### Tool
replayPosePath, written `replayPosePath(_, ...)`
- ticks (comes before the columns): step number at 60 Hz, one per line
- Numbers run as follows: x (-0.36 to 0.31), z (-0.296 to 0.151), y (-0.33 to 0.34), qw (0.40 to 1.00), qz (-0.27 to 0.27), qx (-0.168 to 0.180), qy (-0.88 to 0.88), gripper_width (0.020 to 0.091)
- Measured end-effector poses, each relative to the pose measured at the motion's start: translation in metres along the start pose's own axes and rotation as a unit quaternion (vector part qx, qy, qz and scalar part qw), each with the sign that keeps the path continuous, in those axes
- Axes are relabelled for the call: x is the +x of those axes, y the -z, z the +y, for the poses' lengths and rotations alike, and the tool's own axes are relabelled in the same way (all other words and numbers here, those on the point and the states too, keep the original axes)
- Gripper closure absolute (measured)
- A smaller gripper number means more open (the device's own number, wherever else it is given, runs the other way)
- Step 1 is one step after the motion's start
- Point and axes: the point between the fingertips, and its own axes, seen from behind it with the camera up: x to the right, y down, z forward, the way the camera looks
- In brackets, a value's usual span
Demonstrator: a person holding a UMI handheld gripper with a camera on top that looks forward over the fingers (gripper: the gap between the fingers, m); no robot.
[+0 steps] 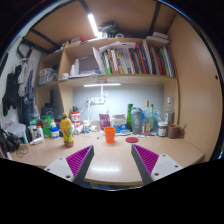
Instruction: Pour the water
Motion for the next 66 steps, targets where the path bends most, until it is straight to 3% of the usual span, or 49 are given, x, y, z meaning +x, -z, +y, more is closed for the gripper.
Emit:
replayPosePath(5,-0.014,-0.006,-0.002,1.0,-0.019,0.013,-0.004,0.0265)
replayPosePath(17,-0.061,-0.002,-0.028,0.998,-0.066,0.003,-0.013,0.0262)
replayPosePath(27,-0.143,-0.008,-0.071,0.991,-0.131,0.023,-0.027,0.0264)
replayPosePath(37,-0.215,0.007,-0.134,0.986,-0.168,-0.005,-0.01,0.0265)
replayPosePath(47,-0.263,0.022,-0.192,0.986,-0.162,-0.022,0.016,0.0264)
replayPosePath(66,-0.281,0.034,-0.287,0.994,-0.099,-0.038,0.019,0.0259)
